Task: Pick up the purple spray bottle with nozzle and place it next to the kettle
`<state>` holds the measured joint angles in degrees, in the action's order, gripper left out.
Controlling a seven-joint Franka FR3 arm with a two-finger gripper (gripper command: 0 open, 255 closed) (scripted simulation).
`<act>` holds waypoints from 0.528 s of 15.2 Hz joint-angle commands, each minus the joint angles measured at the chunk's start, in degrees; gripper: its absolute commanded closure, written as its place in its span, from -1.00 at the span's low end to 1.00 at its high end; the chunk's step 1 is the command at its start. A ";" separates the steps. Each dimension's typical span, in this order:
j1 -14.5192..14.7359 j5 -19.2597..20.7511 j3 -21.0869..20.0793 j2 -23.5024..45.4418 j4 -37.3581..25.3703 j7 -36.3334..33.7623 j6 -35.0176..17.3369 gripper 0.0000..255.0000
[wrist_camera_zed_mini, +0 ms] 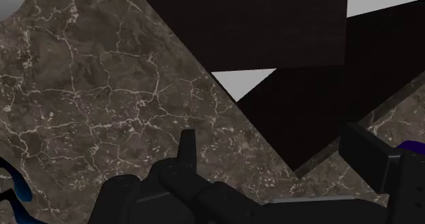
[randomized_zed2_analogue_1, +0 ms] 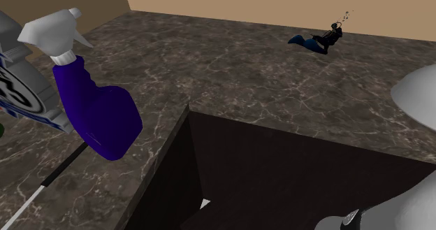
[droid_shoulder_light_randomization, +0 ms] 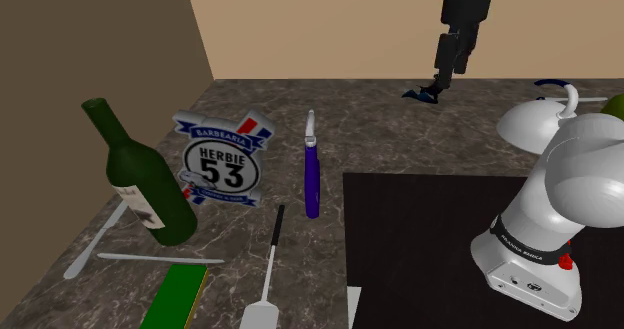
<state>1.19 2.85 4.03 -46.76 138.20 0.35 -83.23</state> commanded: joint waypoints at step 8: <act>1.16 -8.70 -6.03 9.79 -0.96 -12.34 -6.66 -1.00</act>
<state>2.13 -4.49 -1.05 -38.30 137.34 -10.00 -88.88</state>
